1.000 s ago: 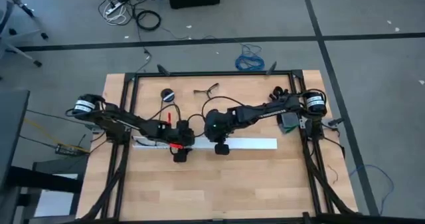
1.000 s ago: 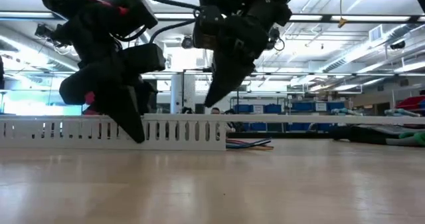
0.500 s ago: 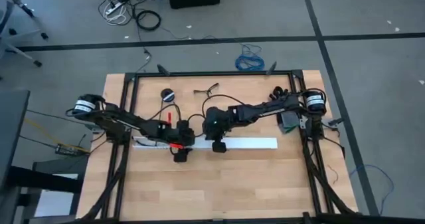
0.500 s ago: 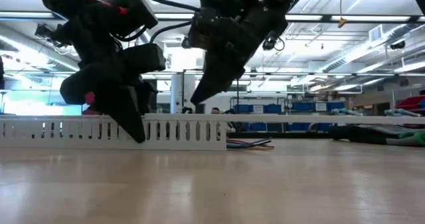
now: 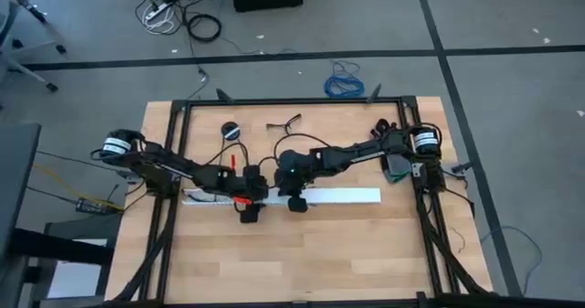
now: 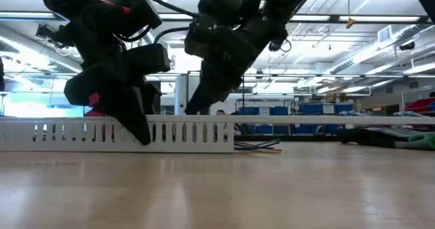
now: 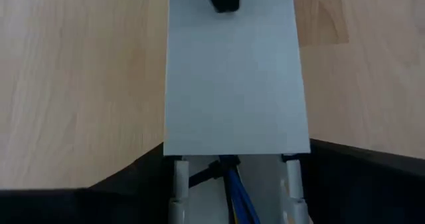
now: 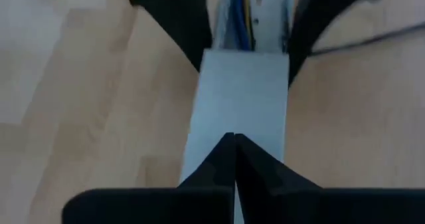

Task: Ziptie cables
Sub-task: Close the white cable duct

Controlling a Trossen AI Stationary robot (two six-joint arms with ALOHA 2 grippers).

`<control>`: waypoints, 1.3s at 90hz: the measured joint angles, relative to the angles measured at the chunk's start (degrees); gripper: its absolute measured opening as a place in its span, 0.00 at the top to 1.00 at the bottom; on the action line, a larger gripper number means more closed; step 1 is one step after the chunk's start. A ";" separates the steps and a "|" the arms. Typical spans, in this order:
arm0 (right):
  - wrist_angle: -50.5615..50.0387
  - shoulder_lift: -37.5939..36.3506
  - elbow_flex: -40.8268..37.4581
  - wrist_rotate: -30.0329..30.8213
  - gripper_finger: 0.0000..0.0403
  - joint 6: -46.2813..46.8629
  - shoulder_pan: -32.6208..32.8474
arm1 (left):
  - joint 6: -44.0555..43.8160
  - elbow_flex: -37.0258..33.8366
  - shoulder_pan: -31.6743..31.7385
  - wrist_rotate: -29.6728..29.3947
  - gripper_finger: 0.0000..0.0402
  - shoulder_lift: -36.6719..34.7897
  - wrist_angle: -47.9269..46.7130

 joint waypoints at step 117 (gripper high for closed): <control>5.12 3.63 0.13 -3.69 1.00 -1.01 -0.57 | -0.02 0.04 0.00 -0.07 0.31 2.17 0.94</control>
